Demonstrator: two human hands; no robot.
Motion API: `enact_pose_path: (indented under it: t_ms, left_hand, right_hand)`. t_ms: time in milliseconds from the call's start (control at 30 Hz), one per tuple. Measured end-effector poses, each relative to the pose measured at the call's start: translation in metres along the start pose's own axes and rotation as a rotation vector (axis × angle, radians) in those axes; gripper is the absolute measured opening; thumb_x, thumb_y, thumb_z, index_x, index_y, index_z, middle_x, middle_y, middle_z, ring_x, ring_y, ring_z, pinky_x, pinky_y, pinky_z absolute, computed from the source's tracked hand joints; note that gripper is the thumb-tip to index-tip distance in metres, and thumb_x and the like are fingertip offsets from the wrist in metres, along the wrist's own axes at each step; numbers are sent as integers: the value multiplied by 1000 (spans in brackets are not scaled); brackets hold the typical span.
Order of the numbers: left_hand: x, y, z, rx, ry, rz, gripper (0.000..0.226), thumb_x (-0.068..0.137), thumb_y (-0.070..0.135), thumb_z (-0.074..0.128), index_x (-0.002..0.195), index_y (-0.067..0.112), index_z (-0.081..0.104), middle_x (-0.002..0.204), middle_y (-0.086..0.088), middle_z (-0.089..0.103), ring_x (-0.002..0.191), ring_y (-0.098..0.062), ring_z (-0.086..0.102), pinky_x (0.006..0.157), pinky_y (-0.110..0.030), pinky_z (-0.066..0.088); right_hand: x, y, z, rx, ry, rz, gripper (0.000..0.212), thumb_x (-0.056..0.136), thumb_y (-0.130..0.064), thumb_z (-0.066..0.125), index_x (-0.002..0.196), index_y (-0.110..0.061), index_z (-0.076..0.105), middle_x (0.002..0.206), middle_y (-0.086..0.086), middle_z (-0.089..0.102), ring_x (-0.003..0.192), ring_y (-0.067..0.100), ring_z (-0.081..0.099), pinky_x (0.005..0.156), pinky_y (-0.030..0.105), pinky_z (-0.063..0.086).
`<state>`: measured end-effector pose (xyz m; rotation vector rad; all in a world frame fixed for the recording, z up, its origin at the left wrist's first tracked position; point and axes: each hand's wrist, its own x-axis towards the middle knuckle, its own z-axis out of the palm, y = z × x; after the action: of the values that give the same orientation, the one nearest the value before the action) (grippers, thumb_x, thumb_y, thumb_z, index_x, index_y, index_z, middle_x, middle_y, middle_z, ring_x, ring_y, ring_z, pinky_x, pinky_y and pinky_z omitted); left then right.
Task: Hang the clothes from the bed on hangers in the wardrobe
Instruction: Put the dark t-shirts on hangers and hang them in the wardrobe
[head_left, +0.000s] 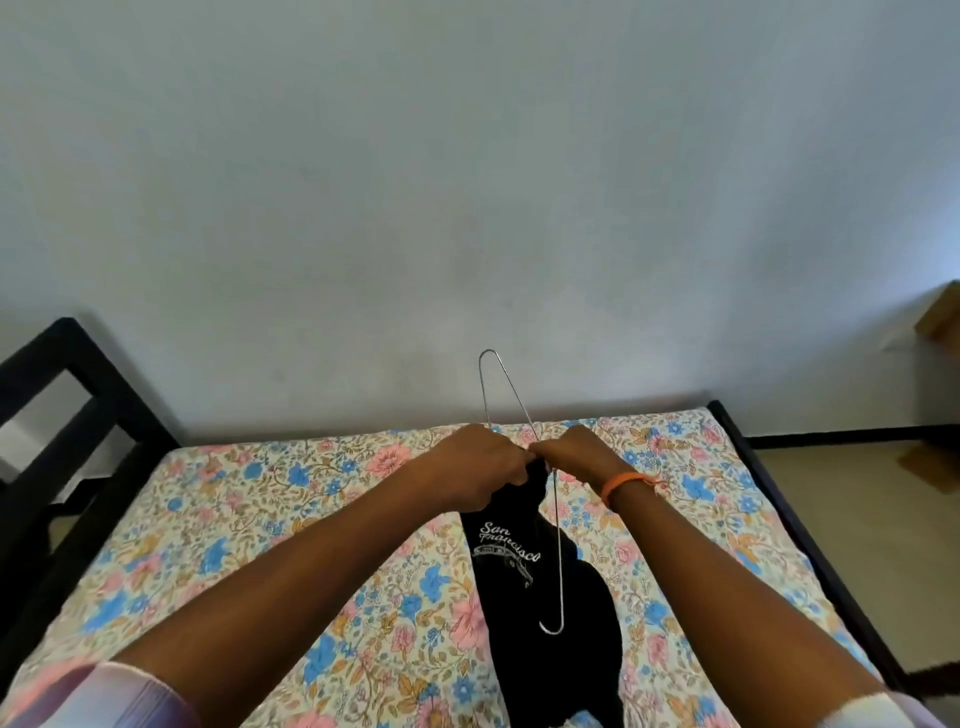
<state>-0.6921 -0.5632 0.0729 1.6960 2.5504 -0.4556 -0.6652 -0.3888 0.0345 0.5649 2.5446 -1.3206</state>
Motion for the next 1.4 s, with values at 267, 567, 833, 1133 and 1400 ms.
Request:
enact_pose_path:
  t_ms: [267, 567, 833, 1133, 1400]
  left_hand:
    - [-13, -25, 8, -537, 90, -227, 7, 71, 17, 59, 68, 11, 57, 68, -7, 57, 57, -21, 49, 52, -30, 33]
    - [-31, -42, 32, -659, 357, -683, 20, 84, 7, 62, 87, 23, 74, 82, 8, 66, 87, -21, 60, 83, -35, 51]
    - [-26, -40, 28, -681, 613, -1016, 27, 90, 7, 53, 115, 14, 45, 104, -8, 48, 96, -29, 48, 76, -39, 49]
    - [-12, -55, 27, -2177, 811, -1454, 31, 81, -24, 36, 102, -7, 50, 91, -16, 53, 83, -27, 54, 78, -36, 43]
    - [-4, -51, -30, -1184, 233, -974, 19, 79, 12, 59, 95, 0, 60, 87, -13, 55, 85, -25, 63, 50, -22, 35]
  right_hand:
    - [-8, 4, -12, 142, 148, 20, 45, 82, -6, 68, 53, -14, 35, 39, -5, 25, 42, 13, 18, 43, 23, 21]
    - [-17, -3, -22, 131, 411, -128, 52, 80, -15, 70, 44, -15, 33, 40, -4, 23, 40, 14, 20, 49, 27, 20]
    - [-25, -17, -24, 302, 441, -144, 45, 85, -11, 65, 50, -10, 37, 48, 4, 26, 44, 16, 20, 53, 29, 25]
    - [-22, -6, -23, 214, 442, -90, 49, 84, -14, 67, 46, -14, 35, 47, 3, 27, 47, 19, 24, 57, 32, 28]
    - [-29, 0, -46, -71, 566, -266, 48, 97, -34, 59, 62, -2, 69, 49, -3, 55, 50, 16, 53, 57, 27, 39]
